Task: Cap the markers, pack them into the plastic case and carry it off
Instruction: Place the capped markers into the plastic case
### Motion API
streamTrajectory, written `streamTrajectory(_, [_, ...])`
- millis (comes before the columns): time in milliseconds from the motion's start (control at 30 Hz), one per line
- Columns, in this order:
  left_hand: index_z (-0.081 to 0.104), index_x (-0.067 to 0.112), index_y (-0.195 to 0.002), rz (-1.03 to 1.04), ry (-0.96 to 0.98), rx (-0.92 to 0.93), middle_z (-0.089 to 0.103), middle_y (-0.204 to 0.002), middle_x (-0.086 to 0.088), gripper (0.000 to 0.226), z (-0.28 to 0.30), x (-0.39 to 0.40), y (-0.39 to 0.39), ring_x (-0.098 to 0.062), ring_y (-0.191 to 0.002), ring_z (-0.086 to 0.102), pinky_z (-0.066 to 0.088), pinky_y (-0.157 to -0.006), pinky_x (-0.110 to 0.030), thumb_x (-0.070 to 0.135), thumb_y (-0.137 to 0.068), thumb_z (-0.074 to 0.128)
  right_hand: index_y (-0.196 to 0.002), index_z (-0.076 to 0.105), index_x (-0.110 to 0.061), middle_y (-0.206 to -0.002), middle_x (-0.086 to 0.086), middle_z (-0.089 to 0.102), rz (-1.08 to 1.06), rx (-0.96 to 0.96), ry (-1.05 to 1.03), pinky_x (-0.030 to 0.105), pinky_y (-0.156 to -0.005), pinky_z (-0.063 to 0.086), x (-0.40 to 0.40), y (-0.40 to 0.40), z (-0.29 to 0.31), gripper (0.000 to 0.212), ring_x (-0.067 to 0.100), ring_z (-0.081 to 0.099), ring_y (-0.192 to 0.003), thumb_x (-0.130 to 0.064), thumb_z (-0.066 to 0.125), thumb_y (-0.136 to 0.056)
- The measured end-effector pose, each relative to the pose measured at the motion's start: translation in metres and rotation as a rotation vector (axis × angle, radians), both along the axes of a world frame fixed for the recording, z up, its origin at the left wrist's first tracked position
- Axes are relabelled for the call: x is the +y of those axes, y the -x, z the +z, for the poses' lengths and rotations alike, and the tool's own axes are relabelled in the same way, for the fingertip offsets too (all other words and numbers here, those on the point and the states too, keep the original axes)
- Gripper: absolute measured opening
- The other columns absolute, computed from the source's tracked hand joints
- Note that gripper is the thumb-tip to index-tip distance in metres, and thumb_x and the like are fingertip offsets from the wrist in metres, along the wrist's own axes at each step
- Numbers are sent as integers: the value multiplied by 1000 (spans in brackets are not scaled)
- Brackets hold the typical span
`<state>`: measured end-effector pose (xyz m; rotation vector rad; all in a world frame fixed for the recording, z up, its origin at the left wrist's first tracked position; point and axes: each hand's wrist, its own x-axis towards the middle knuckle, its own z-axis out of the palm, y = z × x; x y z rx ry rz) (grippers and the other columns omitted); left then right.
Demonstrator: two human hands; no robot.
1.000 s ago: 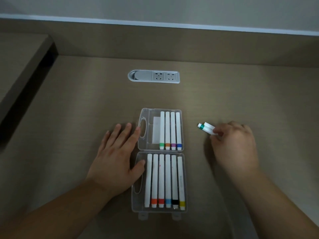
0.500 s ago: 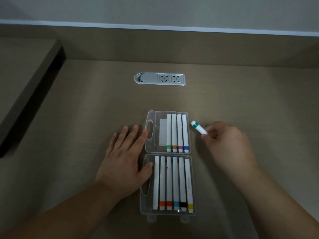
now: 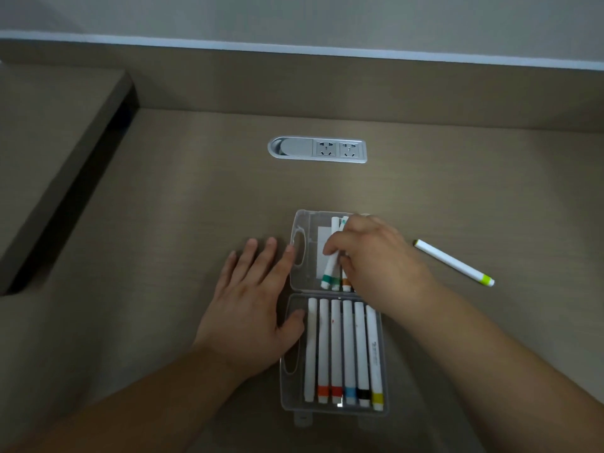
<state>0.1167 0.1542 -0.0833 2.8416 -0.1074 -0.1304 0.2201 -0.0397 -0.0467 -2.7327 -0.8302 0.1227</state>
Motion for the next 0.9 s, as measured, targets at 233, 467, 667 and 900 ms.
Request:
streamTrajectory(233, [-10,38,-157,0,6,-4,-8,-168,5,89,-2,0,0,-15,-152,-20,-7,-124,-44,69,-85,31,-106,75,-24,-97,-6,59,-55,124,-215,25,-82,50,3,1,-6,25,9,55,-90,-11,58,-91])
streamTrajectory(467, [-10,37,-157,-3,6,1,-9,-167,5,89,-1,0,0,-15,-152,-21,-7,-124,-44,71,-85,29,-104,74,-31,-88,-14,58,-184,211,-279,31,-83,52,12,-3,-8,20,6,57,-85,-25,73,-85])
streamTrajectory(667, [-14,38,-156,-5,-11,9,-11,-167,5,89,-1,0,-1,-15,-151,-23,-7,-124,-44,71,-85,29,-111,65,-35,-88,-18,53,-301,152,-195,40,-89,49,14,-2,-7,37,12,56,-96,-38,78,-76])
streamTrajectory(900, [-13,37,-157,2,-30,2,-9,-168,6,90,-1,0,-1,-14,-152,-21,-7,-125,-43,71,-84,26,-122,62,-39,-116,-8,62,-253,93,-52,35,-95,41,15,-3,-6,38,15,54,-112,-45,68,-85])
